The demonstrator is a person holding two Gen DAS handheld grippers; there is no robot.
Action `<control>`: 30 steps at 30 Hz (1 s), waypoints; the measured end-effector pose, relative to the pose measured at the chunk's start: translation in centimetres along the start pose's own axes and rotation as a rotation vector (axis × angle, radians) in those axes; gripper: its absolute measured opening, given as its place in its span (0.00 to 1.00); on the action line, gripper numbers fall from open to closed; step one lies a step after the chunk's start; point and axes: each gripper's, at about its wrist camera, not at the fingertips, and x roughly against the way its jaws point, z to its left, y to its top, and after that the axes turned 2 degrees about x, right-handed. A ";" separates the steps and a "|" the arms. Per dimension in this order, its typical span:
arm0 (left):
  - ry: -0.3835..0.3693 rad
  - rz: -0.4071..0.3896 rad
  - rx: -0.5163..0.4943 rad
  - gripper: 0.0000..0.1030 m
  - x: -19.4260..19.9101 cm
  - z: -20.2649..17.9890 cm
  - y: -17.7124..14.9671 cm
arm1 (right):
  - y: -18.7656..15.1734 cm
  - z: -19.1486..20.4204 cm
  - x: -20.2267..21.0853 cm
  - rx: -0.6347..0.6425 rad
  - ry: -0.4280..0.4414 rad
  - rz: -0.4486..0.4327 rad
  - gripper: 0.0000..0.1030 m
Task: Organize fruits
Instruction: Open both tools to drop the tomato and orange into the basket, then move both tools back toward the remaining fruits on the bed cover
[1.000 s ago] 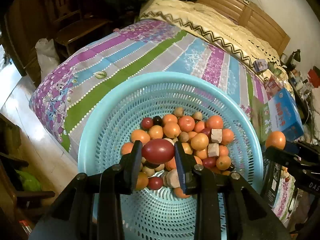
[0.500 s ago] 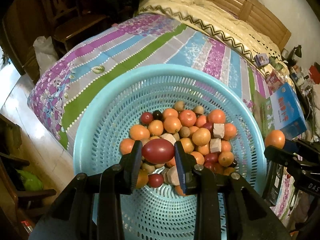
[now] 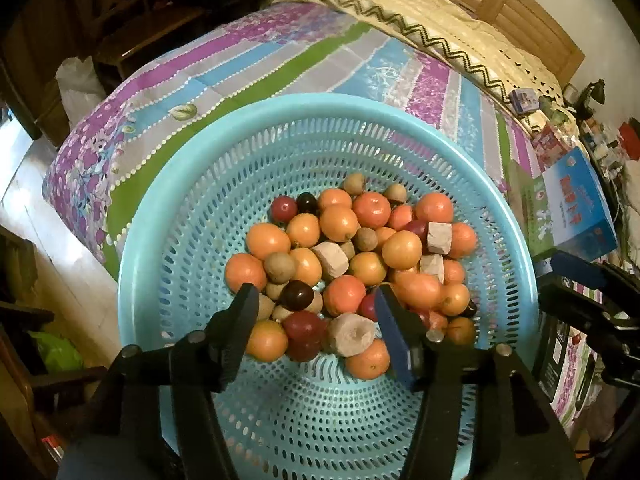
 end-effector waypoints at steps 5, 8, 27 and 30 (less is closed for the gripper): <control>0.007 0.005 0.004 0.62 -0.2 0.2 0.0 | -0.1 -0.2 -0.1 -0.006 0.003 0.003 0.68; 0.007 0.006 0.003 0.62 -0.3 0.2 0.0 | -0.1 -0.2 -0.1 -0.005 0.007 0.004 0.68; 0.194 -0.215 -0.013 0.62 3.0 -1.4 -0.9 | -2.4 2.3 5.7 0.119 -0.182 -0.299 0.69; 0.265 -0.326 -0.043 0.62 5.1 -3.0 -1.4 | -4.5 2.5 7.5 0.146 -0.257 -0.380 0.69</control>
